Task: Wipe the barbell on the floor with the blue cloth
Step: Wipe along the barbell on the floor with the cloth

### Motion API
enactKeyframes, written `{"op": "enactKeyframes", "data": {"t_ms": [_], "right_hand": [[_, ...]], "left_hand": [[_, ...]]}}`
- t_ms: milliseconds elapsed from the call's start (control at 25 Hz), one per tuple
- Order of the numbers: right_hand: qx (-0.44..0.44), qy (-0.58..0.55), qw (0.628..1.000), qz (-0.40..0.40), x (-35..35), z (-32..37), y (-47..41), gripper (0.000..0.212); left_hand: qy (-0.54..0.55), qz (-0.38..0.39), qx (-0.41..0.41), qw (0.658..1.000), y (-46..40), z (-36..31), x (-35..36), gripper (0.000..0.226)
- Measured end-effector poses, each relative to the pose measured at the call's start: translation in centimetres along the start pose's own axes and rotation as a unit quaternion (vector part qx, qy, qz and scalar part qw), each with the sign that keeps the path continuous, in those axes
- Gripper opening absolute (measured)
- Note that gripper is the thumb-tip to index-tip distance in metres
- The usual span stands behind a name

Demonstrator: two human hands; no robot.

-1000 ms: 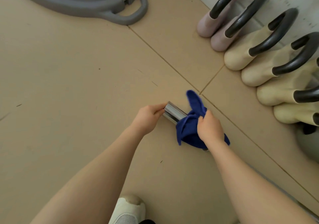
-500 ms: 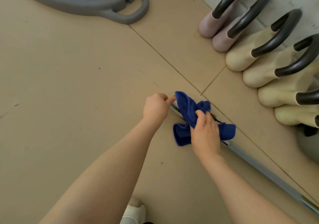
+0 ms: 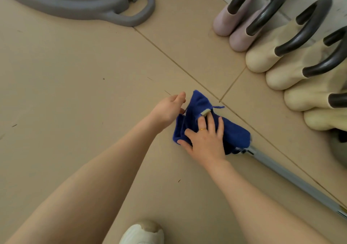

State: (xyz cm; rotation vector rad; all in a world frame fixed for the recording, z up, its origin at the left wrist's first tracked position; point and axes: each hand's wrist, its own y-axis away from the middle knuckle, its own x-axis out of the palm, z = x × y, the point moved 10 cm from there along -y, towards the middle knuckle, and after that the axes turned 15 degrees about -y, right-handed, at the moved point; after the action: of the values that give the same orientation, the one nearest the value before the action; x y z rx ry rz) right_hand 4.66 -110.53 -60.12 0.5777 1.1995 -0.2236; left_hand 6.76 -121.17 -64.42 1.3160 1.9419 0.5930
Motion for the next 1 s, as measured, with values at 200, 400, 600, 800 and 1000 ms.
{"op": "enactKeyframes", "data": {"t_ms": [200, 400, 600, 800, 1000], "right_hand": [[-0.009, -0.139, 0.989, -0.054, -1.9, -4.0, -0.3, 0.014], [-0.047, -0.029, 0.994, -0.099, -1.4, -1.1, -1.3, 0.046], [-0.099, 0.05, 0.984, -0.138, -2.1, -1.5, -0.8, 0.082], [-0.024, 0.134, 0.979, -0.153, -1.2, -3.6, 2.1, 0.058], [0.04, 0.08, 0.994, -0.068, -2.4, -7.5, -0.6, 0.081]], "left_hand": [[-0.11, -0.029, 0.053, 0.992, 1.0, -1.2, 0.6, 0.045], [-0.087, -0.02, 0.042, 0.995, 0.1, -1.1, 0.4, 0.049], [-0.046, 0.007, 0.018, 0.999, -0.3, -0.2, 0.5, 0.05], [-0.123, 0.0, 0.075, 0.99, 0.3, -1.7, 1.1, 0.049], [-0.278, -0.011, 0.105, 0.955, 0.8, -3.2, 3.0, 0.061]]}}
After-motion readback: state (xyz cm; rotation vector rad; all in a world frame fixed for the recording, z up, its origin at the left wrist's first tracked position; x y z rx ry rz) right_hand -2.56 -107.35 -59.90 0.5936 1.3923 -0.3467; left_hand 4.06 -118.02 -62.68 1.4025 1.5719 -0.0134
